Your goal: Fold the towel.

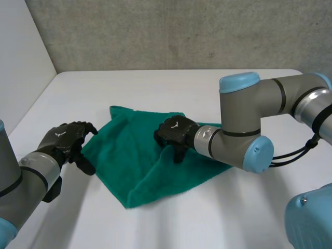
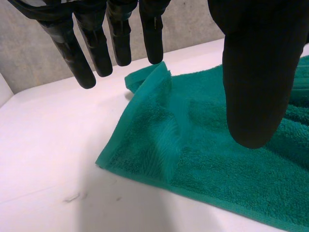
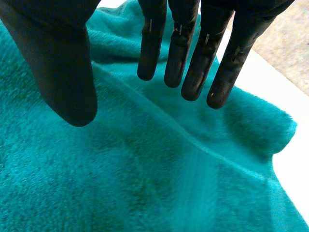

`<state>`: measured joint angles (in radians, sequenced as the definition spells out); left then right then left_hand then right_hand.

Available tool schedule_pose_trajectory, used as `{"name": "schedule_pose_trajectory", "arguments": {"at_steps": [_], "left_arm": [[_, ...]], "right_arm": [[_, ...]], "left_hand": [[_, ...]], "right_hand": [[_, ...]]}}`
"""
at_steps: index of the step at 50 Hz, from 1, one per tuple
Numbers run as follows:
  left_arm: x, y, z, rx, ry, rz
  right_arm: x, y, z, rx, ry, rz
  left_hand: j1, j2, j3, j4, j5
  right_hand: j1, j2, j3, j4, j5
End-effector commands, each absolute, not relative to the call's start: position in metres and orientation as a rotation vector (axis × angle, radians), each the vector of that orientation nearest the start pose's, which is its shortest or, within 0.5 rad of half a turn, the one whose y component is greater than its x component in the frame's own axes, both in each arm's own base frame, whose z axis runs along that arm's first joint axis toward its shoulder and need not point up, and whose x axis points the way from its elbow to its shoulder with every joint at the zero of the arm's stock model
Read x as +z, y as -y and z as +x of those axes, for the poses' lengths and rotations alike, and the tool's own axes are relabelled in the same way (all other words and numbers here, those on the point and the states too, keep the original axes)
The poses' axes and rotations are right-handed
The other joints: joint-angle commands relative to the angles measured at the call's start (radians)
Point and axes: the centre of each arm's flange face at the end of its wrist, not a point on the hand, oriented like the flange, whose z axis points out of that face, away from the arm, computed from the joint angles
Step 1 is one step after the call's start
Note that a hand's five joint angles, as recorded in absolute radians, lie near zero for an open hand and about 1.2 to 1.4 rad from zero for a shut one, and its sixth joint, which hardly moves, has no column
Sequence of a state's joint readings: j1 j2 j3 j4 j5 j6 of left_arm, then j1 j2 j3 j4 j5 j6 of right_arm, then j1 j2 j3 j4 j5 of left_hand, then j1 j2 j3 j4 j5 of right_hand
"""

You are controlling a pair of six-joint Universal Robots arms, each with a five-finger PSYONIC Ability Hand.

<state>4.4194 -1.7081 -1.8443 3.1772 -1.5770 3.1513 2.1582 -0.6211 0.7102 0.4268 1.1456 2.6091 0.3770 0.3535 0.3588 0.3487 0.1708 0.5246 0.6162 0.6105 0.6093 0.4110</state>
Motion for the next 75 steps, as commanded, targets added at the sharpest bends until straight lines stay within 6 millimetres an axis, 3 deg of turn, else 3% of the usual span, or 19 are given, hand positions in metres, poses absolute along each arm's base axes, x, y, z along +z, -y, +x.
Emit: {"name": "schedule_pose_trajectory", "arguments": {"at_steps": [1, 17, 21, 30, 37, 40, 44, 47, 48, 52, 56, 57, 64, 68, 75], "left_arm": [[0.192, 0.239, -0.203, -1.845, -2.74, 0.417], [0.188, 0.236, -0.203, -1.823, -2.757, 0.422], [0.188, 0.236, -0.203, -1.82, -2.757, 0.424], [0.188, 0.236, -0.203, -1.82, -2.759, 0.422], [0.185, 0.233, -0.203, -1.805, -2.768, 0.427], [0.185, 0.232, -0.204, -1.804, -2.771, 0.432], [0.184, 0.231, -0.204, -1.8, -2.773, 0.438], [0.184, 0.232, -0.205, -1.8, -2.773, 0.438], [0.184, 0.232, -0.204, -1.797, -2.774, 0.438], [0.184, 0.232, -0.205, -1.799, -2.772, 0.44], [0.183, 0.233, -0.205, -1.794, -2.777, 0.447], [0.182, 0.233, -0.205, -1.792, -2.78, 0.449], [0.167, 0.237, -0.215, -1.745, -2.881, 0.549], [0.155, 0.236, -0.222, -1.698, -2.966, 0.633], [0.138, 0.239, -0.231, -1.638, -3.054, 0.716]], "right_arm": [[0.141, 0.274, 0.386, -1.312, -1.864, -1.511], [0.128, 0.274, 0.386, -1.282, -1.877, -1.52], [0.127, 0.275, 0.387, -1.289, -1.877, -1.518], [0.138, 0.28, 0.389, -1.331, -1.879, -1.468], [0.132, 0.28, 0.389, -1.314, -1.888, -1.47], [0.125, 0.28, 0.389, -1.299, -1.901, -1.471], [0.122, 0.283, 0.39, -1.308, -1.902, -1.468], [0.126, 0.285, 0.391, -1.327, -1.893, -1.467], [0.128, 0.285, 0.392, -1.335, -1.889, -1.466], [0.146, 0.29, 0.393, -1.403, -1.889, -1.423], [0.207, 0.295, 0.389, -1.572, -1.838, -1.277], [0.237, 0.291, 0.385, -1.636, -1.794, -1.237], [0.301, 0.266, 0.365, -1.773, -1.714, -1.213], [0.318, 0.254, 0.354, -1.812, -1.708, -1.216], [0.328, 0.235, 0.339, -1.823, -1.744, -1.2]], "left_hand": [[-0.022, 0.001, -0.004, 0.006, 0.009], [-0.052, -0.028, -0.034, -0.024, -0.02], [-0.067, -0.043, -0.048, -0.038, -0.035], [-0.081, -0.058, -0.063, -0.053, -0.05], [-0.087, -0.064, -0.069, -0.059, -0.055], [-0.099, -0.075, -0.081, -0.071, -0.067], [-0.102, -0.078, -0.084, -0.074, -0.07], [-0.105, -0.081, -0.087, -0.076, -0.073], [-0.105, -0.081, -0.087, -0.076, -0.073], [-0.105, -0.081, -0.087, -0.076, -0.073], [-0.105, -0.081, -0.087, -0.076, -0.073], [-0.105, -0.081, -0.087, -0.076, -0.073], [-0.105, -0.081, -0.087, -0.076, -0.073], [-0.114, -0.09, -0.095, -0.085, -0.082], [-0.119, -0.096, -0.101, -0.091, -0.088]], "right_hand": [[0.297, 0.206, 0.211, 0.213, 0.236], [0.277, 0.185, 0.191, 0.192, 0.216], [0.045, -0.047, -0.041, -0.04, -0.016], [0.054, -0.038, -0.032, -0.031, -0.007], [0.101, 0.009, 0.015, 0.016, 0.04], [0.15, 0.059, 0.064, 0.066, 0.089], [0.405, 0.314, 0.32, 0.321, 0.345], [0.845, 0.753, 0.759, 0.76, 0.784], [0.871, 0.78, 0.785, 0.787, 0.81], [0.872, 0.78, 0.786, 0.787, 0.811], [0.872, 0.78, 0.786, 0.787, 0.811], [0.872, 0.78, 0.786, 0.787, 0.811], [0.872, 0.78, 0.786, 0.787, 0.811], [0.872, 0.78, 0.786, 0.787, 0.811], [0.872, 0.78, 0.786, 0.787, 0.811]]}}
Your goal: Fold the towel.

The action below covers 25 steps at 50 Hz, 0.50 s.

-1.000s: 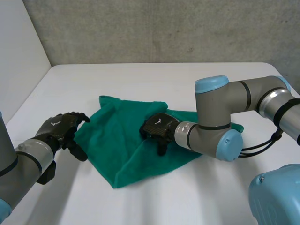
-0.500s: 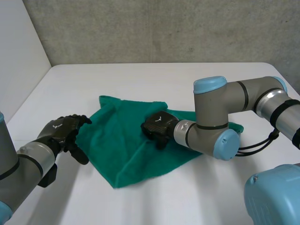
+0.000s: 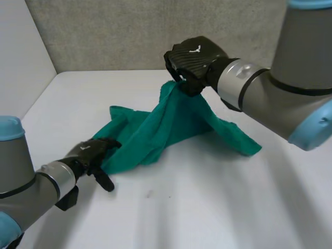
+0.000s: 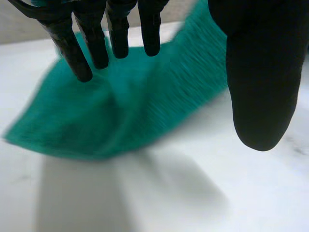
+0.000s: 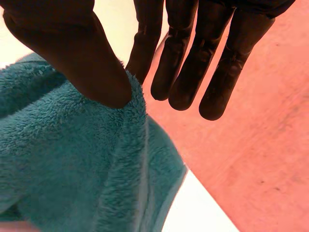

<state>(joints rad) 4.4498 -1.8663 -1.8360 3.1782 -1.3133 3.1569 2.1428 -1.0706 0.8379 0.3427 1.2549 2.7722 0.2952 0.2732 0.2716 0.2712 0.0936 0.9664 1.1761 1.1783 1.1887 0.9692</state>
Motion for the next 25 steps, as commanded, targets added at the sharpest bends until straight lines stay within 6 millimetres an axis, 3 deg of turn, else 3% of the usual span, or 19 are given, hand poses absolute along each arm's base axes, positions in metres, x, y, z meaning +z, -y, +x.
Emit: {"name": "schedule_pose_trajectory", "arguments": {"at_steps": [1, 5, 8, 9, 10, 14, 18, 20, 22, 23, 25], "left_arm": [[0.136, 0.24, -0.232, -1.638, -3.056, 0.717], [0.13, 0.254, -0.235, -1.641, -3.043, 0.702], [0.126, 0.272, -0.233, -1.69, -2.972, 0.618], [0.126, 0.272, -0.233, -1.69, -2.972, 0.618], [0.126, 0.282, -0.227, -1.716, -2.892, 0.533], [0.131, 0.283, -0.22, -1.712, -2.821, 0.451], [0.134, 0.277, -0.22, -1.716, -2.826, 0.475], [0.139, 0.273, -0.22, -1.738, -2.824, 0.497], [0.144, 0.274, -0.22, -1.761, -2.818, 0.502], [0.145, 0.274, -0.22, -1.77, -2.811, 0.504], [0.152, 0.282, -0.223, -1.83, -2.776, 0.506]], "right_arm": [[0.33, 0.232, 0.337, -1.825, -1.742, -1.198], [0.335, 0.221, 0.328, -1.836, -1.75, -1.19], [0.336, 0.221, 0.324, -1.848, -1.764, -1.185], [0.334, 0.224, 0.319, -1.865, -1.792, -1.176], [0.331, 0.229, 0.313, -1.866, -1.828, -1.168], [0.31, 0.234, 0.302, -1.802, -1.92, -1.226], [0.282, 0.231, 0.294, -1.699, -2.009, -1.343], [0.249, 0.228, 0.289, -1.55, -2.097, -1.478], [0.239, 0.23, 0.289, -1.511, -2.121, -1.506], [0.218, 0.235, 0.289, -1.427, -2.16, -1.564], [0.213, 0.239, 0.289, -1.416, -2.168, -1.568]], "left_hand": [[-0.038, -0.016, -0.014, -0.014, -0.011], [0.123, 0.145, 0.147, 0.147, 0.15], [0.768, 0.79, 0.791, 0.792, 0.795], [0.77, 0.792, 0.793, 0.794, 0.797], [1.098, 1.12, 1.121, 1.122, 1.125], [1.101, 1.123, 1.125, 1.125, 1.128], [1.101, 1.123, 1.125, 1.125, 1.128], [1.101, 1.123, 1.125, 1.125, 1.128], [1.101, 1.123, 1.125, 1.125, 1.128], [1.101, 1.123, 1.125, 1.125, 1.128], [1.101, 1.123, 1.125, 1.125, 1.128]], "right_hand": [[0.43, 0.22, 0.218, 0.208, 0.252], [0.43, 0.22, 0.218, 0.208, 0.252], [0.43, 0.22, 0.218, 0.208, 0.252], [0.43, 0.22, 0.218, 0.208, 0.252], [0.43, 0.22, 0.218, 0.208, 0.252], [0.43, 0.22, 0.218, 0.208, 0.252], [0.43, 0.22, 0.218, 0.208, 0.252], [0.43, 0.22, 0.218, 0.208, 0.252], [0.43, 0.22, 0.218, 0.208, 0.252], [0.43, 0.22, 0.218, 0.208, 0.252], [0.43, 0.22, 0.218, 0.208, 0.252]]}}
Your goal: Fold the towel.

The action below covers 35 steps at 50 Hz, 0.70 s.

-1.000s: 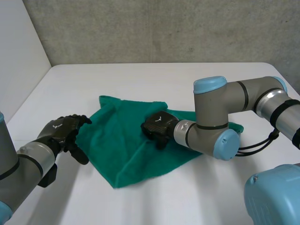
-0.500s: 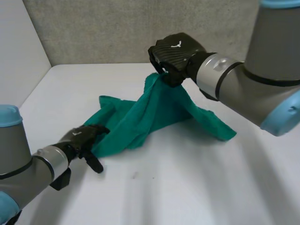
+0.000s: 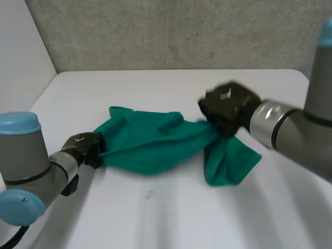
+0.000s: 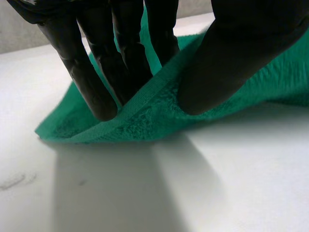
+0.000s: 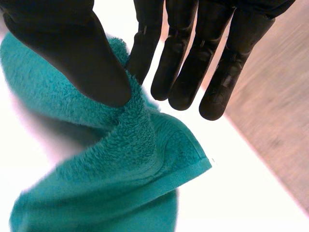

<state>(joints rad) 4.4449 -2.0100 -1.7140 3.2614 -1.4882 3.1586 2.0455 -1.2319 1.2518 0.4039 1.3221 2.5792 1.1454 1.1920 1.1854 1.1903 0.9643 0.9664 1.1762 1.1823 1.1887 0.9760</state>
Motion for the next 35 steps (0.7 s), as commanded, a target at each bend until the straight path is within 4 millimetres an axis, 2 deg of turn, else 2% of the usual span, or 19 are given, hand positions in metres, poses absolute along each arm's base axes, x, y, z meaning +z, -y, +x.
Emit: {"name": "schedule_pose_trajectory", "arguments": {"at_steps": [1, 4, 5, 8, 9, 10, 11, 12, 13, 17, 19, 20, 23, 27, 28, 29, 31, 32, 35], "left_arm": [[0.154, 0.286, -0.224, -1.85, -2.76, 0.512], [0.174, 0.305, -0.23, -1.965, -2.64, 0.565], [0.18, 0.31, -0.231, -1.991, -2.6, 0.588], [0.222, 0.339, -0.24, -2.189, -2.347, 0.646], [0.237, 0.345, -0.243, -2.251, -2.273, 0.649], [0.269, 0.355, -0.251, -2.387, -2.121, 0.634], [0.285, 0.358, -0.255, -2.458, -2.048, 0.615], [0.301, 0.361, -0.257, -2.527, -1.964, 0.583], [0.333, 0.366, -0.259, -2.658, -1.791, 0.505], [0.396, 0.358, -0.256, -2.908, -1.406, 0.296], [0.408, 0.353, -0.255, -2.961, -1.319, 0.252], [0.408, 0.351, -0.255, -2.969, -1.309, 0.249], [0.383, 0.347, -0.254, -2.908, -1.431, 0.29], [0.331, 0.34, -0.254, -2.749, -1.687, 0.37], [0.317, 0.338, -0.252, -2.701, -1.751, 0.389], [0.292, 0.332, -0.25, -2.606, -1.868, 0.425], [0.268, 0.324, -0.247, -2.509, -1.976, 0.464], [0.257, 0.319, -0.246, -2.464, -2.026, 0.48], [0.213, 0.298, -0.238, -2.275, -2.206, 0.54]], "right_arm": [[0.211, 0.248, 0.289, -1.43, -2.178, -1.553], [0.227, 0.27, 0.29, -1.576, -2.161, -1.486], [0.244, 0.282, 0.295, -1.705, -2.113, -1.43], [0.276, 0.303, 0.3, -1.939, -2.019, -1.301], [0.301, 0.315, 0.303, -2.097, -1.932, -1.203], [0.314, 0.32, 0.304, -2.176, -1.881, -1.151], [0.315, 0.321, 0.304, -2.177, -1.881, -1.15], [0.351, 0.332, 0.306, -2.39, -1.722, -1.004], [0.363, 0.335, 0.306, -2.457, -1.665, -0.948], [0.392, 0.34, 0.306, -2.657, -1.429, -0.771], [0.402, 0.335, 0.304, -2.705, -1.366, -0.729], [0.404, 0.329, 0.302, -2.708, -1.35, -0.729], [0.391, 0.323, 0.298, -2.662, -1.415, -0.767], [0.344, 0.313, 0.296, -2.501, -1.584, -0.873], [0.324, 0.306, 0.293, -2.43, -1.662, -0.92], [0.313, 0.302, 0.292, -2.389, -1.703, -0.942], [0.29, 0.292, 0.288, -2.302, -1.785, -0.985], [0.265, 0.284, 0.284, -2.208, -1.872, -1.021], [0.229, 0.269, 0.277, -2.071, -1.987, -1.074]], "left_hand": [[0.251, 0.204, 0.211, 0.206, 0.257], [0.251, 0.204, 0.211, 0.206, 0.257], [0.251, 0.204, 0.211, 0.206, 0.257], [0.251, 0.204, 0.211, 0.206, 0.257], [0.251, 0.204, 0.211, 0.206, 0.257], [0.251, 0.204, 0.211, 0.206, 0.257], [0.251, 0.204, 0.211, 0.206, 0.257], [0.251, 0.204, 0.211, 0.206, 0.257], [0.251, 0.204, 0.211, 0.206, 0.257], [0.251, 0.204, 0.211, 0.206, 0.257], [0.251, 0.204, 0.211, 0.206, 0.257], [0.251, 0.204, 0.211, 0.206, 0.257], [0.251, 0.204, 0.211, 0.206, 0.257], [0.251, 0.204, 0.211, 0.206, 0.257], [0.251, 0.204, 0.211, 0.206, 0.257], [0.251, 0.204, 0.211, 0.206, 0.257], [0.251, 0.204, 0.211, 0.206, 0.257], [0.251, 0.204, 0.211, 0.206, 0.257], [0.251, 0.204, 0.211, 0.206, 0.257]], "right_hand": [[0.43, 0.22, 0.214, 0.208, 0.246], [0.43, 0.22, 0.214, 0.208, 0.246], [0.43, 0.22, 0.214, 0.208, 0.246], [0.43, 0.22, 0.214, 0.208, 0.246], [0.43, 0.22, 0.214, 0.208, 0.246], [0.43, 0.22, 0.214, 0.208, 0.246], [0.43, 0.22, 0.214, 0.208, 0.246], [0.43, 0.22, 0.214, 0.208, 0.246], [0.43, 0.22, 0.214, 0.208, 0.246], [0.43, 0.22, 0.214, 0.208, 0.246], [0.43, 0.22, 0.214, 0.208, 0.246], [0.43, 0.22, 0.214, 0.208, 0.246], [0.43, 0.22, 0.214, 0.208, 0.246], [0.43, 0.22, 0.214, 0.208, 0.246], [0.43, 0.22, 0.214, 0.208, 0.246], [0.43, 0.22, 0.214, 0.208, 0.246], [0.43, 0.22, 0.214, 0.208, 0.246], [0.43, 0.22, 0.214, 0.208, 0.246], [0.43, 0.22, 0.214, 0.208, 0.246]]}}
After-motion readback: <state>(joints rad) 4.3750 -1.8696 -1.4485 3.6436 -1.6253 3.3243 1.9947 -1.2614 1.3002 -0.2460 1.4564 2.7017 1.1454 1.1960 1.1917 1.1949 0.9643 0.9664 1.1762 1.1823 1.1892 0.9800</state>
